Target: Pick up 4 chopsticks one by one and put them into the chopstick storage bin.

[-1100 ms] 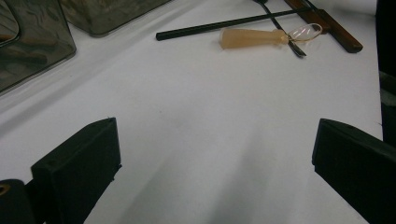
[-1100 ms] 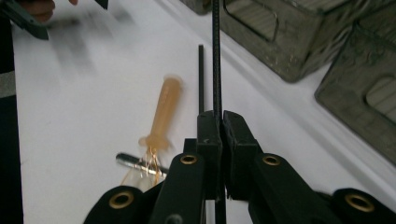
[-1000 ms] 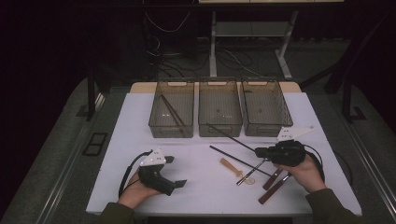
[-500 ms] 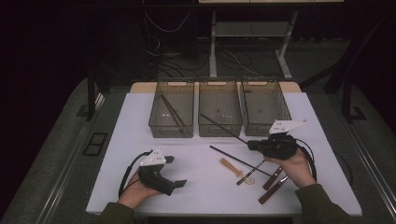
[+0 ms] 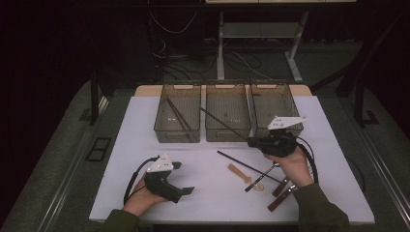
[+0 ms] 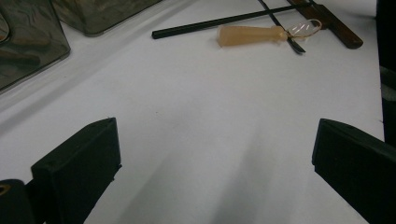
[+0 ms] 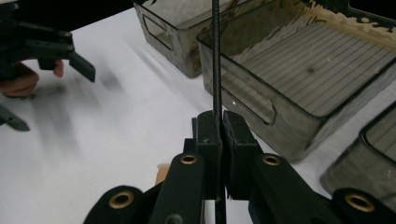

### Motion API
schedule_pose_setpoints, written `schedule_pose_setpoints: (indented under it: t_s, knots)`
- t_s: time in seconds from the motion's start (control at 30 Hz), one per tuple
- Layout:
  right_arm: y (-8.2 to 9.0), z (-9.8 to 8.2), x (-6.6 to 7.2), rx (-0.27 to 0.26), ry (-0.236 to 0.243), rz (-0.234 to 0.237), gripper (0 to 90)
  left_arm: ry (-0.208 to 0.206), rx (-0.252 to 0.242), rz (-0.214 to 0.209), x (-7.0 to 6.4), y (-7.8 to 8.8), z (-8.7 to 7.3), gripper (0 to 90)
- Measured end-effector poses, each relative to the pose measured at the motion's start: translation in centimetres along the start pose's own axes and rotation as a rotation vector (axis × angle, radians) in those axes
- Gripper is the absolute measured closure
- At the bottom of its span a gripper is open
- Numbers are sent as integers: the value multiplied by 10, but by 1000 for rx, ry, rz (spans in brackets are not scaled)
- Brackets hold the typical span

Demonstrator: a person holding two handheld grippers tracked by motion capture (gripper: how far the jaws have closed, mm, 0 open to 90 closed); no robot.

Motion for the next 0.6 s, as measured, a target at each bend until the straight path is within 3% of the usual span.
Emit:
schedule_pose_setpoints:
  t_s: [0.6]
  knots:
    - [-39, 48, 7, -3, -37, -59, 862, 6, -17, -4, -1, 2, 2, 8]
Point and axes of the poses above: each handheld gripper's, and its own axes: y roughly backward along the jaws, z roughly out of its top, x roughly to its left, the point moved 6 cm from there along -y, roughly forward along the jaws, and after that the axes turned 9 degrees about -y, right-handed, at the moved point
